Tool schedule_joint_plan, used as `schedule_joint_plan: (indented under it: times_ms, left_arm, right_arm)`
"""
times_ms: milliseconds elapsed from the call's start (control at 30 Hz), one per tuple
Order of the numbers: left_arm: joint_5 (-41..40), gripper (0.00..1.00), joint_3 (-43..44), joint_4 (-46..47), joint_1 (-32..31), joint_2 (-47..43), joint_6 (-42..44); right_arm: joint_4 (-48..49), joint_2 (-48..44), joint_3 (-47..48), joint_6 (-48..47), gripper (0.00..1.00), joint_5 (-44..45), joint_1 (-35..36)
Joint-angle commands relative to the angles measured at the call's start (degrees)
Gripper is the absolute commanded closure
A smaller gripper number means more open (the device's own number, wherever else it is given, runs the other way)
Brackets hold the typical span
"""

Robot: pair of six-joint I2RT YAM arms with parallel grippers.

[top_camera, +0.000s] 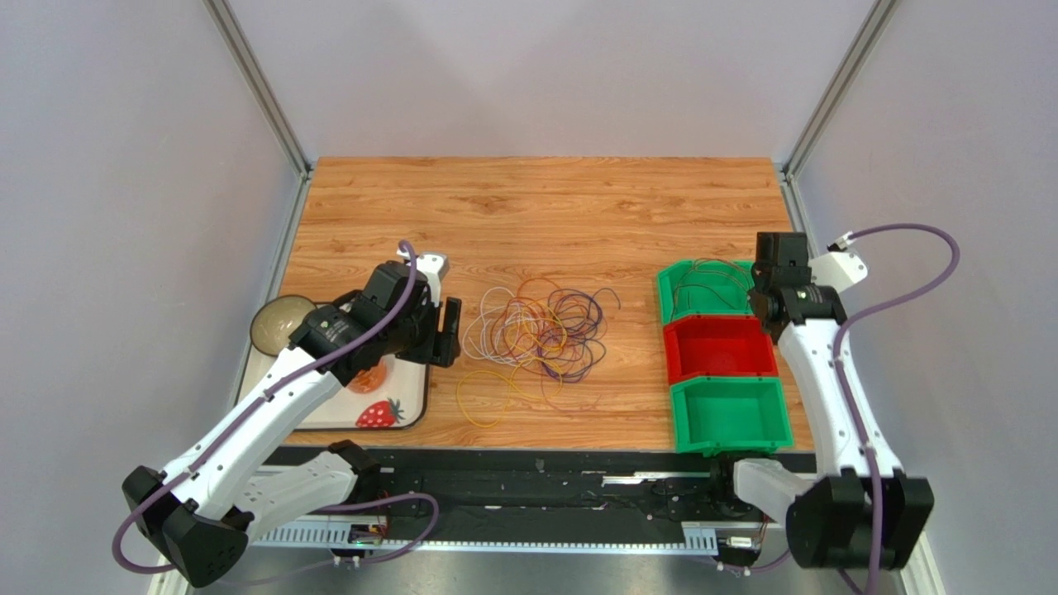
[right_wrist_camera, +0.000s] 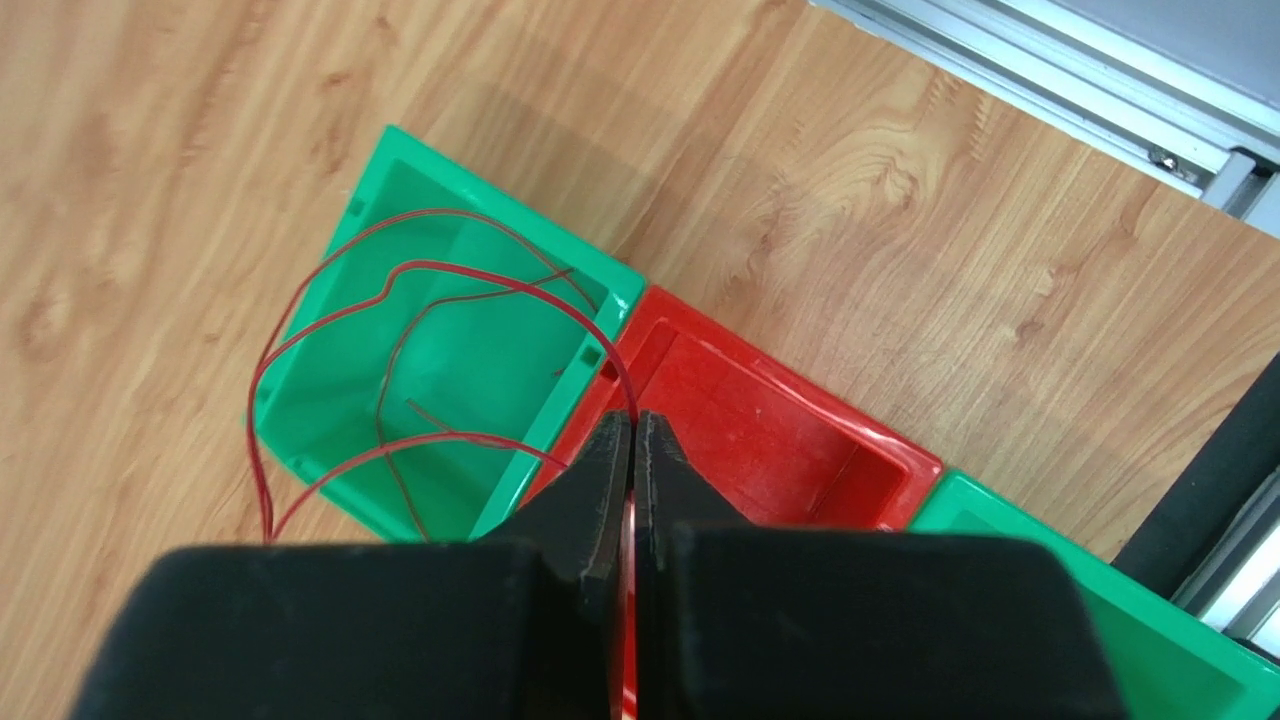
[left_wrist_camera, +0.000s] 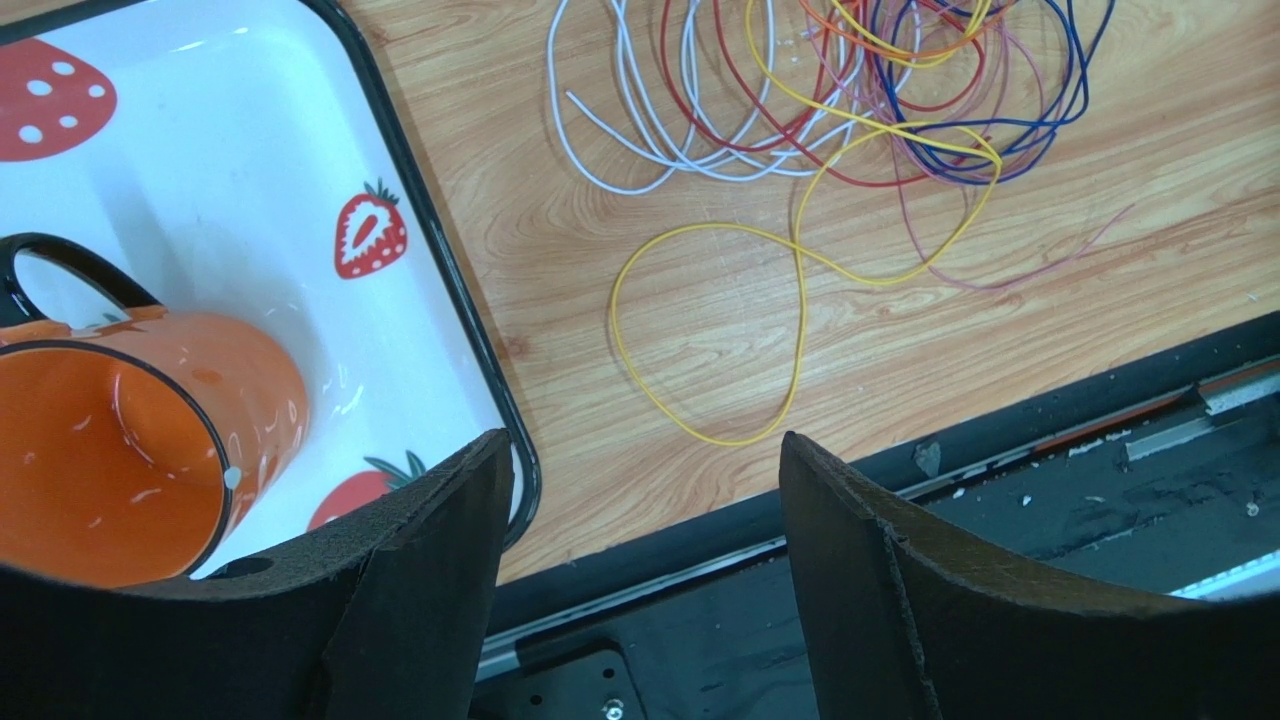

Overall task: Untangle the cables
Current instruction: Place the cable in the bin.

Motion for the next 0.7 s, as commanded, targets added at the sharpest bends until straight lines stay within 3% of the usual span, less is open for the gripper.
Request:
schedule_joint_plan:
  times_ms: [0, 200, 333, 667]
  left_arm:
    - [0.2, 0.26, -0.7, 1.3, -0.1, -1.6, 0.7]
    - [0.0, 0.26, -0.7, 1.4, -0.2, -2.0, 0.6]
    - [0.1, 0.26, -0.6, 1.4, -0.2, -1.5, 0.7]
    - [-0.2, 0.26, -0.6, 1.4, -0.2, -1.2, 0.7]
  right_arm:
    - [3.3, 8.5, 3.9, 2.4, 1.00, -1.6, -2.4]
    - [11.9, 16.9, 3.3, -2.4, 1.00, -7.4, -4.6]
    - [13.9, 20.4, 4.2, -4.3, 1.00, -12.0, -4.9]
    - [15.3, 28.0, 8.1, -7.6, 1.00, -14.4, -5.0]
